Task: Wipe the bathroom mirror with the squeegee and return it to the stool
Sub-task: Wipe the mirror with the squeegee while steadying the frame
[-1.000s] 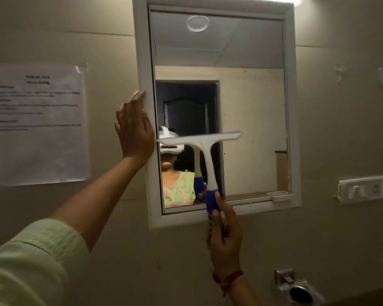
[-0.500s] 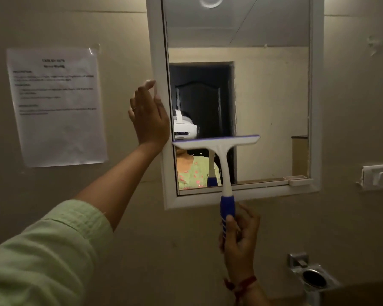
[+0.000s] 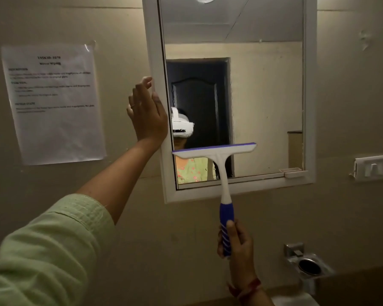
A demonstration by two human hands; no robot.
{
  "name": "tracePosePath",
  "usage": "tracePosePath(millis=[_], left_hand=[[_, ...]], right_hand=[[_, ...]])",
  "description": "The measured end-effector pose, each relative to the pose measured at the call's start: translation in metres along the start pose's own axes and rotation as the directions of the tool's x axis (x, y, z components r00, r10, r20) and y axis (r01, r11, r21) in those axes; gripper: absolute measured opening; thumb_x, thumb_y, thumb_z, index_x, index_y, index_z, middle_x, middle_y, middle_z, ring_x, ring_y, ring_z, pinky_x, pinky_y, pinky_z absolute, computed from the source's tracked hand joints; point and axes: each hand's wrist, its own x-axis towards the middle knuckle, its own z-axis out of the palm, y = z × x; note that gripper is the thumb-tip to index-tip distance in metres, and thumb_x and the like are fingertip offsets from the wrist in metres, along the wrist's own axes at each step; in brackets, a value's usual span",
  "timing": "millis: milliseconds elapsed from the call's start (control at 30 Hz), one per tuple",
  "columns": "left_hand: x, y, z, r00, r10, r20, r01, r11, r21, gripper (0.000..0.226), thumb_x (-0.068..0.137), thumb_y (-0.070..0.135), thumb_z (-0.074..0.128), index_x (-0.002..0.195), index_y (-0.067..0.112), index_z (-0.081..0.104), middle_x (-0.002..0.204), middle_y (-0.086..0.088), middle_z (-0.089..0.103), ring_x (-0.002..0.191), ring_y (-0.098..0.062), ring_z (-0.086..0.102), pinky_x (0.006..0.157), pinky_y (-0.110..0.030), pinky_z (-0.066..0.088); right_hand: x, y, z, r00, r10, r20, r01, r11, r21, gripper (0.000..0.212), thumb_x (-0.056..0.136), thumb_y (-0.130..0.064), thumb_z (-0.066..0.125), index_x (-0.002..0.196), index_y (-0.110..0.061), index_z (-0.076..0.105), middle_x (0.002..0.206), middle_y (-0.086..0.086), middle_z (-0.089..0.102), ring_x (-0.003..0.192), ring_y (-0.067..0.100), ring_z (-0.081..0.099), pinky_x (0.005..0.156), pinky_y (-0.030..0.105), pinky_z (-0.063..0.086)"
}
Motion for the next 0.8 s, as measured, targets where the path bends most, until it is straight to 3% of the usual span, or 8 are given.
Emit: tracePosePath(millis=[167,367,567,700,800], left_hand=[[-0.001,-0.003,0.003,1.000,0.008,-0.015,-0.008,1.000,-0.001,0.040,0.098,0.022,0.029,0.132,0.004,0.037,0.126,-0.014,0.053,0.118,-0.026,0.047,0.102,-0.035,0.020],[-0.004,-0.002,0.001,0.998,-0.031,0.058,0.029,0.999,0.039,0.049,0.097,0.024,0.025,0.140,0.000,0.022,0.144,-0.016,0.035,0.134,-0.032,0.030,0.110,-0.044,0.013],[-0.002,-0.002,-0.001,0.994,-0.051,0.101,0.046,0.998,0.052,0.055,0.094,0.029,0.019,0.138,-0.004,0.027,0.144,-0.016,0.036,0.133,-0.030,0.032,0.111,-0.042,0.013],[-0.005,-0.002,-0.001,0.990,-0.069,0.122,0.058,0.995,0.086,0.052,0.098,0.024,0.024,0.141,-0.003,0.013,0.150,-0.017,0.023,0.139,-0.032,0.019,0.111,-0.043,0.008],[-0.005,-0.001,-0.001,0.989,-0.084,0.124,0.071,0.992,0.108,0.052,0.098,0.025,0.023,0.141,-0.002,0.013,0.151,-0.016,0.020,0.139,-0.032,0.016,0.111,-0.042,0.008]], right_hand=[[0.028,-0.023,0.012,0.999,-0.025,0.039,0.025,1.000,-0.004,0.063,0.054,-0.075,0.064,0.080,-0.018,0.061,0.056,-0.003,0.059,0.044,0.006,0.049,0.037,0.018,0.041],[0.000,0.016,0.000,0.994,0.069,0.084,-0.066,0.997,-0.037,0.064,0.058,-0.077,0.060,0.074,-0.015,0.062,0.058,-0.001,0.059,0.045,0.011,0.049,0.039,0.021,0.040],[0.010,0.007,0.006,0.997,0.054,0.050,-0.052,0.997,-0.055,0.052,0.061,-0.075,0.058,0.070,-0.025,0.067,0.057,-0.003,0.061,0.045,0.007,0.051,0.039,0.018,0.041],[0.019,0.004,0.006,0.996,0.049,0.070,-0.042,0.995,-0.092,0.055,0.064,-0.076,0.055,0.069,-0.023,0.066,0.055,-0.006,0.059,0.044,0.007,0.050,0.039,0.017,0.041],[-0.001,0.027,-0.005,0.994,0.082,0.067,-0.075,0.992,-0.105,0.065,0.062,-0.079,0.054,0.068,-0.015,0.063,0.052,-0.005,0.057,0.043,0.009,0.048,0.040,0.019,0.040]])
